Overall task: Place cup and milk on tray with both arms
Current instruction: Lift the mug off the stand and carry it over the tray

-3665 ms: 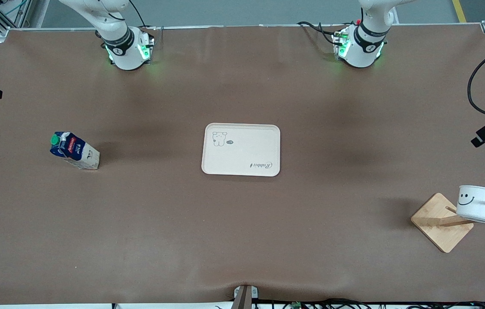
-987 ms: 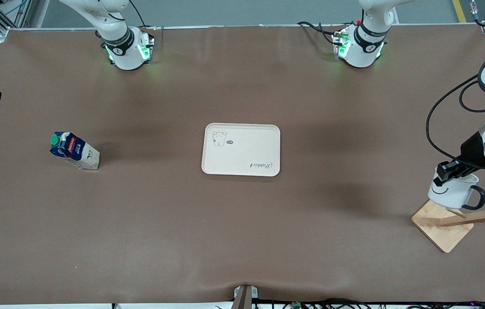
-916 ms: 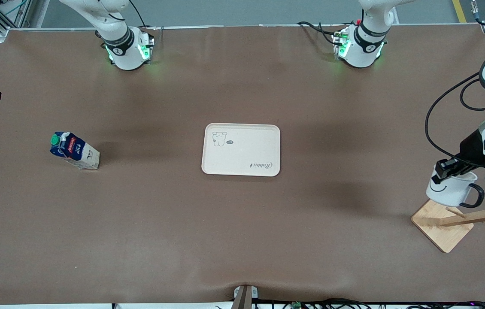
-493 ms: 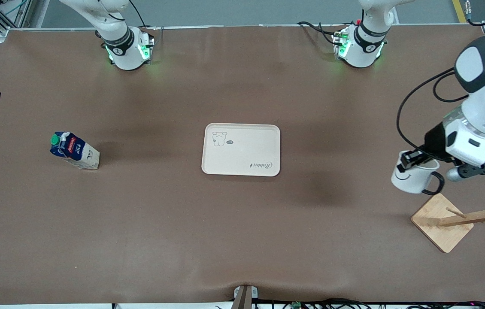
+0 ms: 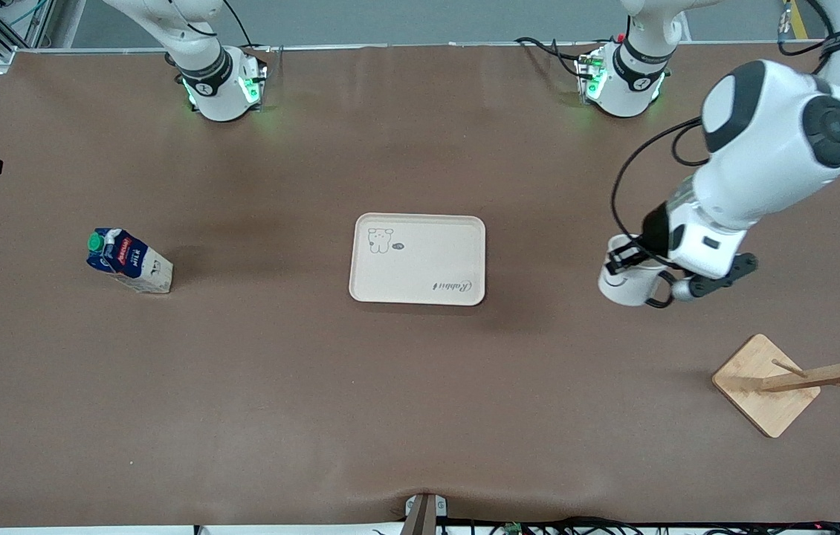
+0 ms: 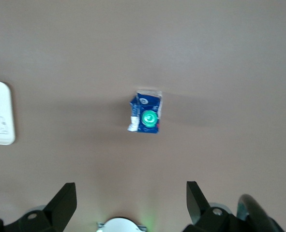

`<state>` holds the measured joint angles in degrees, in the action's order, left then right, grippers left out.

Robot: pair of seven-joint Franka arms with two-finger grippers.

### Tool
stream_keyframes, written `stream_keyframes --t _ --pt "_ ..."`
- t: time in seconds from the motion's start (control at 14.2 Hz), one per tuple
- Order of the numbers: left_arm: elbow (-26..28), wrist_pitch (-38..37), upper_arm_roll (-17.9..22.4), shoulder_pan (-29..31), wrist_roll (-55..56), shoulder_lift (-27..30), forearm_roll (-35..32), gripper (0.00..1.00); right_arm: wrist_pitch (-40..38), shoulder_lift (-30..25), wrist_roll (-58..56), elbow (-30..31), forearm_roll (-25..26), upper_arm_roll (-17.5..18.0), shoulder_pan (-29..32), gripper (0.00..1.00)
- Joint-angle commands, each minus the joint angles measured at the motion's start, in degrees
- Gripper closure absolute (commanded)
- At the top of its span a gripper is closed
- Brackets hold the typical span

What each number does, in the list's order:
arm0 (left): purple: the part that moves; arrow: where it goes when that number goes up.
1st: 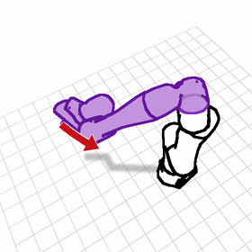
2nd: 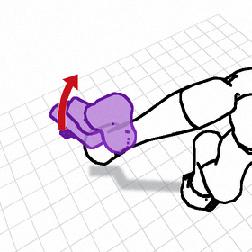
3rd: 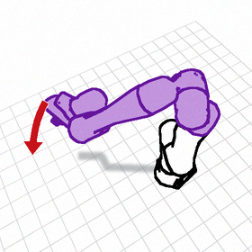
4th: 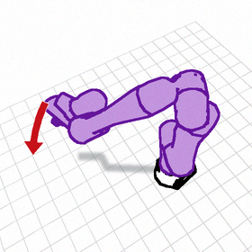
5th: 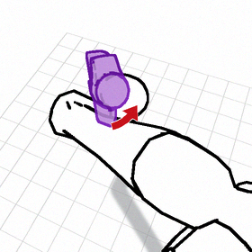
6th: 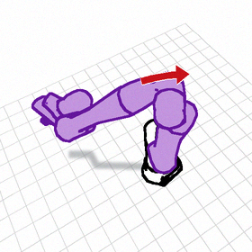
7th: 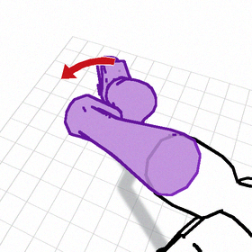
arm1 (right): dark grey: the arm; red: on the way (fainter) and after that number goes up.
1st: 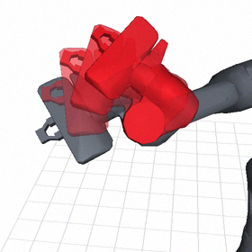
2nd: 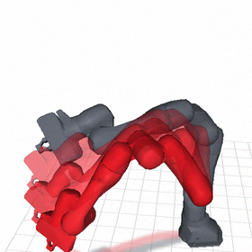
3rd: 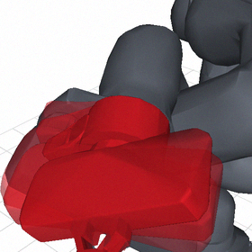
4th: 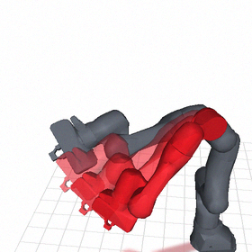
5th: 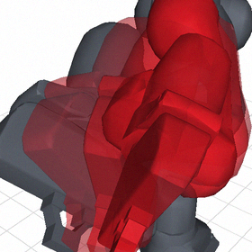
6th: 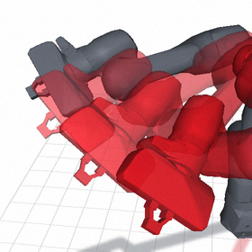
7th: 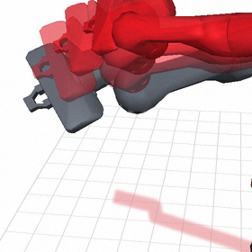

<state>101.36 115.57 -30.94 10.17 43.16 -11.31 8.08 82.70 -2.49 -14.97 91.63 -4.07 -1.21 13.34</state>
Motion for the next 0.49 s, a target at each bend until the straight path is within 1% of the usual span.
stream_keyframes --t 0.0,0.07,0.21,0.42 --pt "-0.73 -0.44 -0.17 -4.44 6.92 -3.89 -0.44 1.00 -0.61 2.66 -0.41 -3.81 -1.82 1.04 2.13 0.00" --pt "-0.90 -0.44 -0.26 -6.20 8.25 -5.38 -0.44 1.00 -0.96 3.37 -0.41 -5.13 -1.90 1.04 2.04 0.00" --pt "-1.43 -0.35 -0.26 -9.02 11.58 -8.72 -0.26 1.00 -0.96 4.77 -0.24 -4.70 -1.82 1.12 1.26 0.00" --pt "-2.48 0.97 -0.26 -12.27 13.79 -12.94 0.35 1.00 -0.88 6.79 -0.23 -4.88 1.25 1.30 -1.81 0.00"
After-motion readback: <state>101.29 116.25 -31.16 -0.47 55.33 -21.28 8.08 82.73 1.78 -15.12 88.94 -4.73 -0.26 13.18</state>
